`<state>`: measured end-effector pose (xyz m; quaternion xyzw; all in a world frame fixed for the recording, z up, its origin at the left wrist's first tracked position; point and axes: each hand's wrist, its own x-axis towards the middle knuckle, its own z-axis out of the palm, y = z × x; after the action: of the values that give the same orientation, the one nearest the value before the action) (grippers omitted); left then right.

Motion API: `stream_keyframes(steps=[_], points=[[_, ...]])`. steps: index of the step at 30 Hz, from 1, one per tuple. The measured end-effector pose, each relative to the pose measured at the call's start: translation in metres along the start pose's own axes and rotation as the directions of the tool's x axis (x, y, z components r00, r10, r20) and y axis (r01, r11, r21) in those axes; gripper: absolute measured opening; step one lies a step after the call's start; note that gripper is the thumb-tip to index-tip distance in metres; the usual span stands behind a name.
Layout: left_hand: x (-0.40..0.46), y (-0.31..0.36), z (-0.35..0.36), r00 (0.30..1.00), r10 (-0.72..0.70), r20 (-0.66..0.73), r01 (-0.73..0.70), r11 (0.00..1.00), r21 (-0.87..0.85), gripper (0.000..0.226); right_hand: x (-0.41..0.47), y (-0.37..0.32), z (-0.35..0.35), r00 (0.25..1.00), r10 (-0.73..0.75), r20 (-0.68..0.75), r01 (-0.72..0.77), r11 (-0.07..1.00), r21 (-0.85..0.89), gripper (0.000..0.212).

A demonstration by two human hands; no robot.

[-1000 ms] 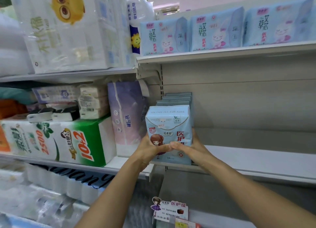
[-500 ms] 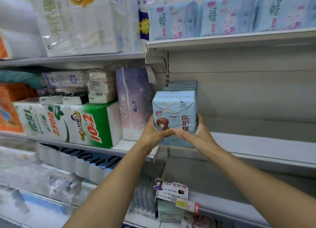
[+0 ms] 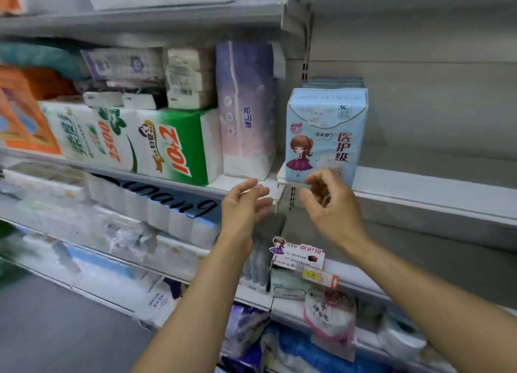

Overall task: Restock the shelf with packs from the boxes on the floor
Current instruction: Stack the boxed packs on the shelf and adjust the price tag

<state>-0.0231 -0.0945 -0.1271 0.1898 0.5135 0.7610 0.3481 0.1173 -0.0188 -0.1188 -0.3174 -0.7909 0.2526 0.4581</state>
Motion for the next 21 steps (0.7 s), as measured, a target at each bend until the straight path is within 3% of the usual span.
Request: stream_keyframes(steps=[5, 9, 13, 21], points=[[-0.005, -0.018, -0.063, 0.993, -0.085, -0.084, 0.084, 0.996, -0.01, 0.011, -0.024, 0.005, 0.049, 0.958, 0.136, 0.252, -0.178, 0.972, 0.152, 0.008], [-0.015, -0.052, -0.131, 0.952, -0.206, -0.225, 0.21, 0.978, -0.007, 0.011, -0.069, 0.028, 0.1, 0.854, 0.22, 0.472, -0.327, 0.932, 0.158, 0.018], [-0.03, -0.097, -0.193, 0.881, -0.325, -0.343, 0.337, 0.941, -0.027, 0.01, -0.123, 0.051, 0.148, 0.688, 0.351, 0.636, -0.53, 0.841, 0.109, 0.016], [-0.066, -0.216, -0.282, 0.668, -0.554, -0.497, 0.545, 0.819, -0.18, 0.011, -0.219, 0.116, 0.224, 0.382, 0.493, 0.782, -0.691, 0.714, -0.112, 0.012]])
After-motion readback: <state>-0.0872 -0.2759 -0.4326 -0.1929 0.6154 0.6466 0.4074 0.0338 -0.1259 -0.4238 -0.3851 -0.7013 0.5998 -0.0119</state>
